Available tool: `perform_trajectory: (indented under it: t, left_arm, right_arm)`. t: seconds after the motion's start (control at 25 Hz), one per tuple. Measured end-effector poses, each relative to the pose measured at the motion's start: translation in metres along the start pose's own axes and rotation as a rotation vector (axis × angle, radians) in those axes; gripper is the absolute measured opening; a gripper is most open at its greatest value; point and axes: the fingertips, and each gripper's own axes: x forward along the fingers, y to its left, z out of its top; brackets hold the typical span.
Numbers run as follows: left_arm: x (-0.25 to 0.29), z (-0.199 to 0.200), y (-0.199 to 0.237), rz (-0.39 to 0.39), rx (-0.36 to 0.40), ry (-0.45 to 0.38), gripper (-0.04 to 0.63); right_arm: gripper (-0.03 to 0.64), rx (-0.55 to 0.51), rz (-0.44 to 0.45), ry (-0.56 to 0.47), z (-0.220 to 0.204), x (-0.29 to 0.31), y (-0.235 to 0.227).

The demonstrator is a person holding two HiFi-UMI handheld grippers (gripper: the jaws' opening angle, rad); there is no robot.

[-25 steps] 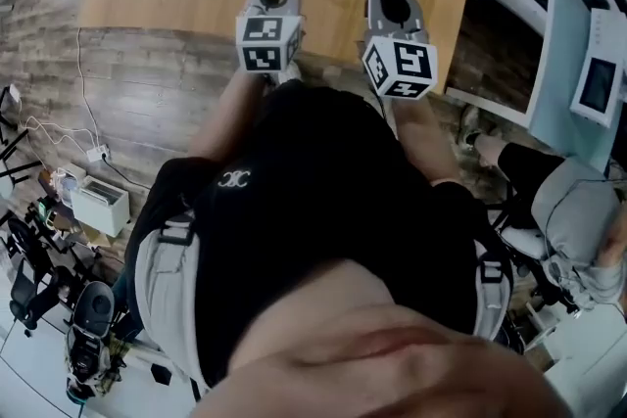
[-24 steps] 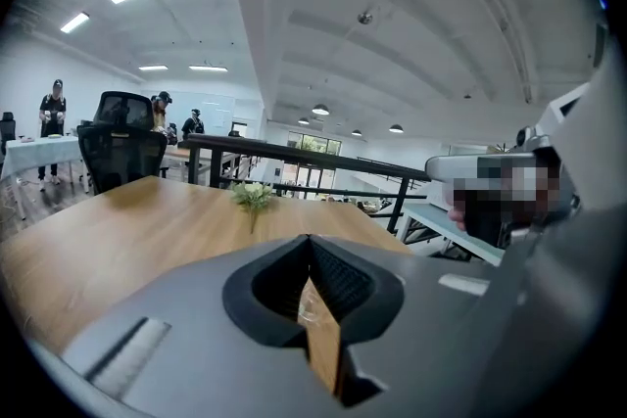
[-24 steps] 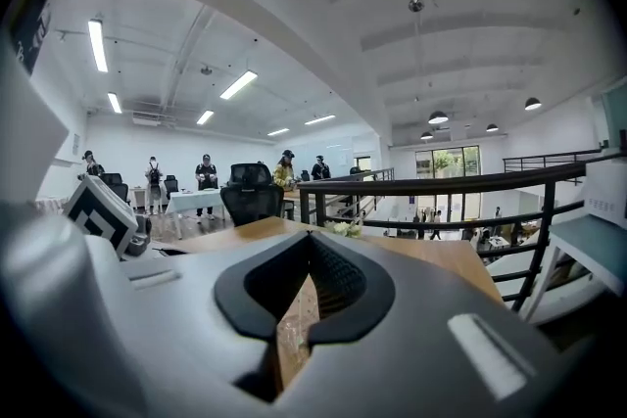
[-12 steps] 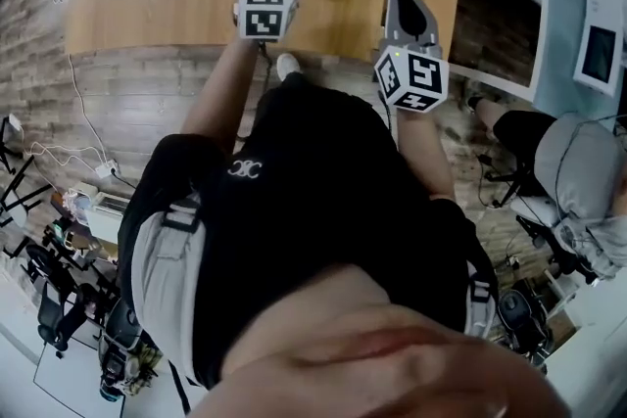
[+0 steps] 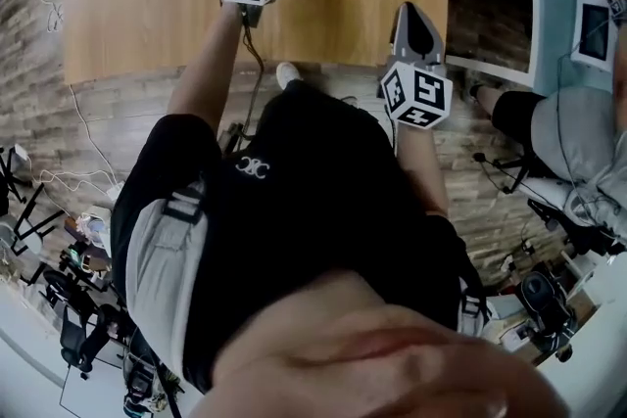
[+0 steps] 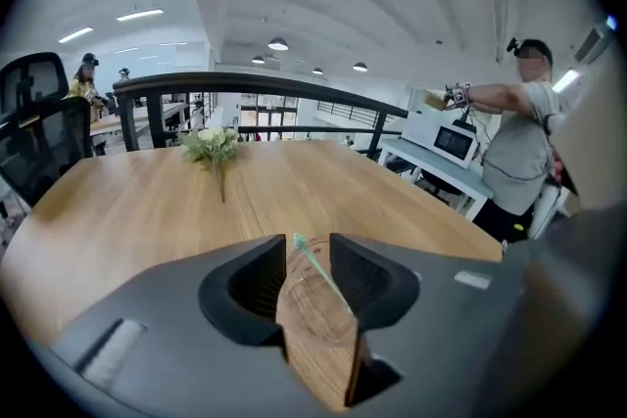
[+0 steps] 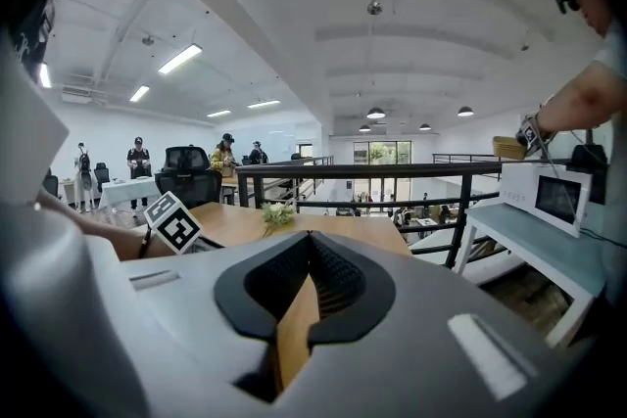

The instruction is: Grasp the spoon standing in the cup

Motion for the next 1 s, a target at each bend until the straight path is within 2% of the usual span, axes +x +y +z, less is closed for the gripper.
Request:
perform_trajectory:
  t: [0.16, 0.36, 0.44, 0.56, 0.8, 1.0]
  left_arm:
    - [0.006, 0.004, 0.003, 0.005, 0.068, 0.029, 0.148]
    - [0.006, -0.004, 0.011, 0.009, 0.057, 0.045, 0.087]
    - [0.006, -0.007, 0.015, 0.003, 0.070, 0.062, 0.049]
    - [0.005, -0.002, 0.004, -0.013, 0.101, 0.061, 0.040]
    - [-0.015, 0.021, -0.004, -0.040, 0.122, -0.056, 0.017]
    - [-0.030, 0.040, -0.001, -0.013, 0.050, -0.157, 0.017]
  right_arm:
    - [0.000, 0.004, -0.035, 0.011, 0.002, -0.009, -0.004]
    - [0.000, -0.011, -0.023, 0.015, -0.001, -0.006, 0.010]
    - [0.000, -0.013, -0.012, 0.014, 0.000, 0.001, 0.017]
    - [0.000, -0.008, 0.004, 0.012, 0.001, 0.005, 0.017]
    - [0.000, -0.020, 0.061, 0.012, 0.003, 0.016, 0.035]
    - [0.000, -0.021, 0.101, 0.000, 0.003, 0.026, 0.037]
